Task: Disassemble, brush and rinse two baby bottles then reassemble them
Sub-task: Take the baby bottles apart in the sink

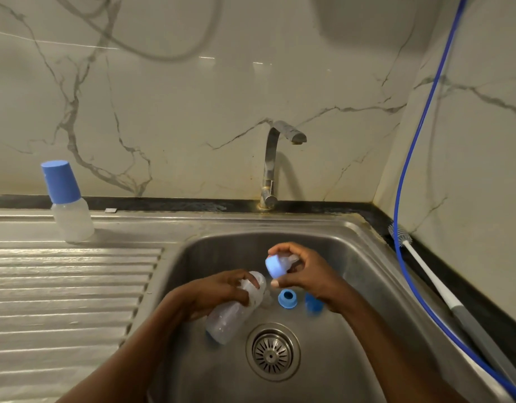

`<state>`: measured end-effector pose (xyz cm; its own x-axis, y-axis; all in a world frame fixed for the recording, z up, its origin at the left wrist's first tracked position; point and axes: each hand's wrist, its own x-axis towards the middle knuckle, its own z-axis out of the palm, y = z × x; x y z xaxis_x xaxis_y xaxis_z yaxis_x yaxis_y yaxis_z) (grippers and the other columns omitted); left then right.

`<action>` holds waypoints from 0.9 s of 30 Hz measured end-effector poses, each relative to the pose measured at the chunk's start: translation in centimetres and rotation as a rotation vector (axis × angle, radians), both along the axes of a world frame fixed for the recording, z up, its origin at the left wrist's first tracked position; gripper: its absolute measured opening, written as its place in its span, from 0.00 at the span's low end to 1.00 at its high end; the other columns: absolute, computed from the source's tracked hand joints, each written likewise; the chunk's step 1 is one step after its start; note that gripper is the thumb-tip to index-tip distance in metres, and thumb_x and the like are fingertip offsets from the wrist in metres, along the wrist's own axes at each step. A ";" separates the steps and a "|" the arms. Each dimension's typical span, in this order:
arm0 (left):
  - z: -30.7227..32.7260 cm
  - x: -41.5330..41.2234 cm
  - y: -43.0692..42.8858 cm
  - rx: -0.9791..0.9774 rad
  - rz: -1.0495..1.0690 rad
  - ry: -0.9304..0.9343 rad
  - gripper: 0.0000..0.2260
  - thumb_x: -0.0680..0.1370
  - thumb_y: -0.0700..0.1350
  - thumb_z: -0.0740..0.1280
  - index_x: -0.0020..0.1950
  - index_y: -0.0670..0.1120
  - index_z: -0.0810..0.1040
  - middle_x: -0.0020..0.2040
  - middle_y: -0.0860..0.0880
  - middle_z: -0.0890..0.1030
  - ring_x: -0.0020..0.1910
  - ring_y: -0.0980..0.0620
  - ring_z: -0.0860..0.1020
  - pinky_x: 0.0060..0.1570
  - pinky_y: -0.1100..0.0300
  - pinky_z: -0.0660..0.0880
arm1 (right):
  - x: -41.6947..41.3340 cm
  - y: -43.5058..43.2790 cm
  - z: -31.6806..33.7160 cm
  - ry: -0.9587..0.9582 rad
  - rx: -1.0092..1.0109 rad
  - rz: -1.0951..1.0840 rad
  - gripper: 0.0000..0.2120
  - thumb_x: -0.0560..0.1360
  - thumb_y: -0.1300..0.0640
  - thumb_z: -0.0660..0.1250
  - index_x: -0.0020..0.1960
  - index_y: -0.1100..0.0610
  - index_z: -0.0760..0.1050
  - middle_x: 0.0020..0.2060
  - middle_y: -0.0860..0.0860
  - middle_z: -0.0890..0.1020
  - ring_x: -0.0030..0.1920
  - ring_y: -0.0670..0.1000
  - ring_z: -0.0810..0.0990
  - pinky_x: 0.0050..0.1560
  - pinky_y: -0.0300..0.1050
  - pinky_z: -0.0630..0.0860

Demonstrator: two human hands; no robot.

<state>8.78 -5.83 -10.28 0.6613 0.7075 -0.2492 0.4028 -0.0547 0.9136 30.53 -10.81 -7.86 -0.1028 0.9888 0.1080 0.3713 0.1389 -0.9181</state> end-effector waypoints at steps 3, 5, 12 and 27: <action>0.5 0.2 -0.1 -0.003 0.233 -0.227 0.21 0.71 0.58 0.73 0.54 0.43 0.79 0.48 0.43 0.82 0.46 0.48 0.81 0.53 0.47 0.80 | -0.7 0.2 -0.7 -0.008 0.049 -0.031 0.24 0.63 0.62 0.81 0.55 0.51 0.78 0.51 0.48 0.82 0.52 0.50 0.83 0.52 0.47 0.82; 1.1 0.0 -0.4 -0.083 0.310 -0.253 0.25 0.72 0.63 0.70 0.54 0.43 0.76 0.43 0.42 0.81 0.41 0.45 0.80 0.45 0.47 0.81 | -1.3 0.4 -0.9 0.003 0.101 -0.053 0.21 0.65 0.60 0.80 0.55 0.51 0.78 0.49 0.49 0.83 0.51 0.50 0.83 0.53 0.47 0.81; 2.0 0.6 -1.2 -0.214 0.143 -0.435 0.18 0.80 0.53 0.67 0.63 0.41 0.78 0.51 0.37 0.81 0.43 0.45 0.81 0.44 0.51 0.78 | -2.6 0.5 -0.8 0.095 0.156 0.001 0.18 0.72 0.59 0.75 0.60 0.52 0.78 0.53 0.47 0.84 0.54 0.45 0.82 0.54 0.41 0.79; 3.1 3.7 -2.6 0.280 0.230 -0.389 0.12 0.75 0.50 0.72 0.56 0.48 0.80 0.46 0.45 0.84 0.45 0.47 0.83 0.47 0.55 0.82 | -5.1 0.9 0.6 0.316 0.212 -0.512 0.16 0.82 0.54 0.57 0.40 0.54 0.78 0.41 0.46 0.85 0.45 0.45 0.83 0.49 0.42 0.79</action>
